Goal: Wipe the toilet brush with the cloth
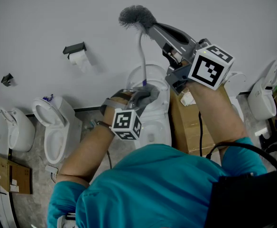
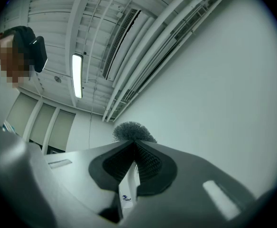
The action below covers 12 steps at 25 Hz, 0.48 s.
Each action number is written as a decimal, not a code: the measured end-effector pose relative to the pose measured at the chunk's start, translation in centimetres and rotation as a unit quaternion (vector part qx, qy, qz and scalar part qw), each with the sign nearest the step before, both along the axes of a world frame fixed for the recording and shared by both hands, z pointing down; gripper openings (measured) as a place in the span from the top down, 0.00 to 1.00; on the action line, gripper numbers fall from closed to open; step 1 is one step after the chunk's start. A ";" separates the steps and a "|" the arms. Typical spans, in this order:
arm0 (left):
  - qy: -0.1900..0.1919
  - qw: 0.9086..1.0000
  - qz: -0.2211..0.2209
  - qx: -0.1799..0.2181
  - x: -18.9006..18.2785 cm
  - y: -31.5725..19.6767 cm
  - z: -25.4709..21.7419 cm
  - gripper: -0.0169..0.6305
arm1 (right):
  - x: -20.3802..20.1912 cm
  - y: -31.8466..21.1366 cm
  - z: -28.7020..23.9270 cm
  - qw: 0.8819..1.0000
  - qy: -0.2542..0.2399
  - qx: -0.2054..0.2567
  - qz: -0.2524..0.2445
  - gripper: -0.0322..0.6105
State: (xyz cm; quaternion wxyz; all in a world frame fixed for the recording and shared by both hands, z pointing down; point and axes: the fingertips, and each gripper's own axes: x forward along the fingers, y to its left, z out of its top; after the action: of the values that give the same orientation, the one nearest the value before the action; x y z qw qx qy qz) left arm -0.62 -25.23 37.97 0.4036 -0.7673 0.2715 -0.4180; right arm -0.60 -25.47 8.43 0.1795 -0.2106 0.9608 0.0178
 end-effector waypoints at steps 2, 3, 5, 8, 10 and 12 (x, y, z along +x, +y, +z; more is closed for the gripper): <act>-0.002 1.000 -0.003 -0.010 -0.1 0.0 1.1 0.95 | 0.1 0.1 0.0 1.000 -0.002 0.000 -0.002 0.93; -0.003 1.000 -0.004 -0.014 -0.2 0.0 1.7 0.95 | 0.1 0.1 0.0 1.000 -0.003 -0.001 -0.003 0.93; -0.008 1.000 -0.007 -0.024 -0.4 0.0 2.9 0.95 | 0.2 0.2 -0.1 1.000 -0.006 -0.002 -0.005 0.93; -0.019 0.999 -0.010 -0.040 -0.8 0.2 5.0 0.95 | 0.3 0.4 -0.4 1.000 -0.010 0.000 -0.006 0.93; -0.020 0.998 -0.007 -0.055 -1.0 0.7 6.6 0.95 | 0.3 0.6 -0.5 1.000 -0.012 0.002 -0.007 0.93; 0.002 0.996 0.008 -0.087 -1.3 1.8 7.9 0.95 | 0.4 0.6 -0.6 1.000 -0.013 0.001 -0.011 0.93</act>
State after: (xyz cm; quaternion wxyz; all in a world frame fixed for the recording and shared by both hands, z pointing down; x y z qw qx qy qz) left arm -1.87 -23.41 45.89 0.3378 -0.8026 0.2286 -0.4352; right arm -0.24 -24.86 7.87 0.1920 -0.2003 0.9606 0.0140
